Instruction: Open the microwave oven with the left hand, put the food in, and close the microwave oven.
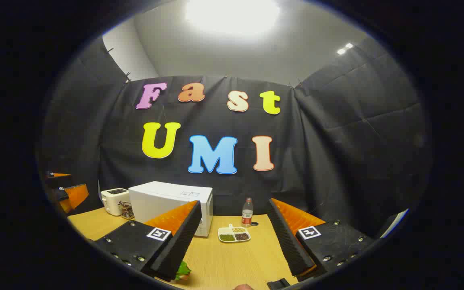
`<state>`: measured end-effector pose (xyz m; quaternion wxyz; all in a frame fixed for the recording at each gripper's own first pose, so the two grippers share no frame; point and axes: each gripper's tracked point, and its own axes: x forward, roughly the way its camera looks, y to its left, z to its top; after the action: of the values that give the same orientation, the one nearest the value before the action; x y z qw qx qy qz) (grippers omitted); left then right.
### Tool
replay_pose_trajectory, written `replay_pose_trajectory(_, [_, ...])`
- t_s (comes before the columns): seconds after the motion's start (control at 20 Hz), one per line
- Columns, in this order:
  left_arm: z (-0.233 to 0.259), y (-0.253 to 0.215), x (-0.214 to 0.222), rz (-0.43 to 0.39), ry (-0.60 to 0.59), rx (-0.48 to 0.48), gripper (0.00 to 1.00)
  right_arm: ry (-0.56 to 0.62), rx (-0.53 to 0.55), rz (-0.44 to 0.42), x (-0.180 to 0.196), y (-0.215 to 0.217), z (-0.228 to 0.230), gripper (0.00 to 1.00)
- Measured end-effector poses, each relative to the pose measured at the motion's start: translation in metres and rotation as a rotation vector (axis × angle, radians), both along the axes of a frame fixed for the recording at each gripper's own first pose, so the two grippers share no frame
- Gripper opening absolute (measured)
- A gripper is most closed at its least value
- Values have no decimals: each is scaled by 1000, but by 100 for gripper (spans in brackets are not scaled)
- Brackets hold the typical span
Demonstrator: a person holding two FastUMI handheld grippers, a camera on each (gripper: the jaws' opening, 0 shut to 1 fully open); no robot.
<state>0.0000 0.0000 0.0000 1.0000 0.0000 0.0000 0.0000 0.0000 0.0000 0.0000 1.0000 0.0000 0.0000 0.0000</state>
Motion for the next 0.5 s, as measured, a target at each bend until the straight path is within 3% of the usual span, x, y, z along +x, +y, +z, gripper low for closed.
replay_pose_trajectory(0.5, [10, -19, -5, 34, -21, -1, 98, -9, -7, 23, 1, -17, -6, 99])
